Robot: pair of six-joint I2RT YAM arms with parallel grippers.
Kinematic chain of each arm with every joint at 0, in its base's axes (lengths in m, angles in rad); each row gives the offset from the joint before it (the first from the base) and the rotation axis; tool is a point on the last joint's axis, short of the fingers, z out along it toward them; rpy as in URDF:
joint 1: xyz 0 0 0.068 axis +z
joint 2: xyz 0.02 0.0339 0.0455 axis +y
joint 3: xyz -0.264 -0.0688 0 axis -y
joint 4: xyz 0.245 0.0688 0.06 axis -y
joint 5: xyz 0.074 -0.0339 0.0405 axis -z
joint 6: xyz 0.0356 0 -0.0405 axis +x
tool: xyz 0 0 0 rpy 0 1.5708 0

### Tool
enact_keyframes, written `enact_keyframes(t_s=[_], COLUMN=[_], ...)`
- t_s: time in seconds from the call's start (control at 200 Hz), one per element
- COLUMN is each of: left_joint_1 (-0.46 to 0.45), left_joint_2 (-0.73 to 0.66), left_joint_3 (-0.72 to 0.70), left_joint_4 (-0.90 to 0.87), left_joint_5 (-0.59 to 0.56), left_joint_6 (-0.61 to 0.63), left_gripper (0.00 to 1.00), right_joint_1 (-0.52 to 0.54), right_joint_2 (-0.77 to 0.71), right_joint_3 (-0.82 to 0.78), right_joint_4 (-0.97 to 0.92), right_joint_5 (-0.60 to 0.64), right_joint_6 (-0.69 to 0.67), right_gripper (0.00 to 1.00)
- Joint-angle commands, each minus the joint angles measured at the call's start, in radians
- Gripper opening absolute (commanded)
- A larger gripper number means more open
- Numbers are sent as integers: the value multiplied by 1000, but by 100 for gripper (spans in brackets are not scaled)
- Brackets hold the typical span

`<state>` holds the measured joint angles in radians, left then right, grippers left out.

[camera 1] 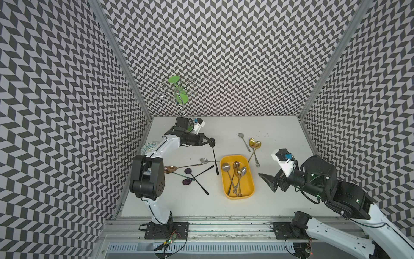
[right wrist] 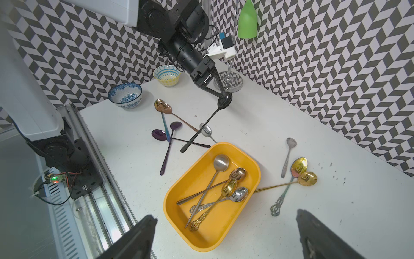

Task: Put the spoon into the storage box
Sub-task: Pick up the spoon from the center of the board, then place the spoon in the storage box.

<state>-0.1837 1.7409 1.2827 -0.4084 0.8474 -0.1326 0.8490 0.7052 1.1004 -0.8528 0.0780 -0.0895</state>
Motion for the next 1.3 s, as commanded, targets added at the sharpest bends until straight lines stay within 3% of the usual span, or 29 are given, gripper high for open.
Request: enact_keyframes(t_s=[0.0, 0.205, 0.461, 1.177, 1.292], left_joint_1=[-20, -88, -198, -298, -298], left_joint_2=[-66, -95, -47, 108, 95], left_joint_3=[-94, -183, -174, -110, -116], left_joint_4=[183, 302, 285, 260, 259], left_joint_5=[88, 138, 86, -32, -54], left_joint_6=[-155, -255, -219, -240, -233], left_gripper=[0, 0, 0, 0, 12], right_joint_1=[6, 5, 5, 4, 4], right_joint_2=[-14, -10, -12, -4, 0], right_joint_3=[-7, -6, -6, -4, -5], right_joint_4=[35, 35, 35, 33, 35], right_joint_5=[13, 14, 20, 20, 12], right_joint_6=[1, 2, 2, 16, 12], right_gripper=[99, 99, 99, 99, 99])
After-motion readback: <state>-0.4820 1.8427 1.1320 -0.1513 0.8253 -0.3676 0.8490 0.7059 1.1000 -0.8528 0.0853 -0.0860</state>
